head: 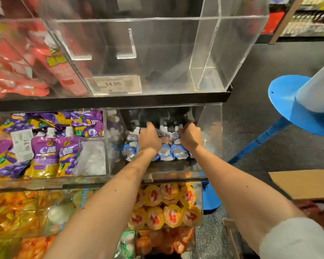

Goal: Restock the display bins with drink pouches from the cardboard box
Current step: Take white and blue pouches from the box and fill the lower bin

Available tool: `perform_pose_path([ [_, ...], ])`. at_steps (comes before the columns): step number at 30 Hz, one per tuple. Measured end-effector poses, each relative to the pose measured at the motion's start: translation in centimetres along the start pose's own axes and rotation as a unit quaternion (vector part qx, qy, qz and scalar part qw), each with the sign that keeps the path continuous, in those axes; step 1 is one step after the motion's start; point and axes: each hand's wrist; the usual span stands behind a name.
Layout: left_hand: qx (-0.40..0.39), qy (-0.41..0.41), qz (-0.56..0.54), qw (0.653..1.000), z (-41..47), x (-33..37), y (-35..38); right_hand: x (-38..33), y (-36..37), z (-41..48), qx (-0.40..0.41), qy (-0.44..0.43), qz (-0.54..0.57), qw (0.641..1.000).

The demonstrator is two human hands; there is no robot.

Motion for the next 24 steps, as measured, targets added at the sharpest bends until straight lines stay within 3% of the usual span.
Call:
perform_pose_path([
  [4,-0.009,0.036,0.045,0.998,0.2,-0.6,0.8,0.2,0.0,-0.1,-0.011,-0.085,-0.109,0.99],
  [8,-0.055,0.05,0.045,0.996,-0.3,-0.8,-0.4,0.0,-1.2,-1.3,-0.064,-0.102,-0.141,0.983],
  [11,-0.058,0.085,-0.078,0.992,-2.6,-0.5,-2.9,-1.1,-4.0,-5.0,-0.026,-0.117,-0.101,0.988],
  [14,-0.061,0.179,-0.207,0.96,-7.6,0.3,-6.3,-0.8,-7.7,-11.3,0.036,-0.145,0.034,0.988],
  [18,-0.143,0.213,-0.316,0.914,-14.0,1.2,-7.6,3.8,-12.8,-21.5,0.146,-0.058,0.167,0.973],
  [24,-0.308,0.284,-0.312,0.853,-24.8,7.3,-0.2,15.9,-17.9,-31.0,0.256,0.129,0.221,0.932],
])
Point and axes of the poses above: each hand's wrist, its own z-axis towards the middle knuckle, its own y-axis out of the palm, x = y × z, and after that the axes turned 11 degrees about x, right-handed
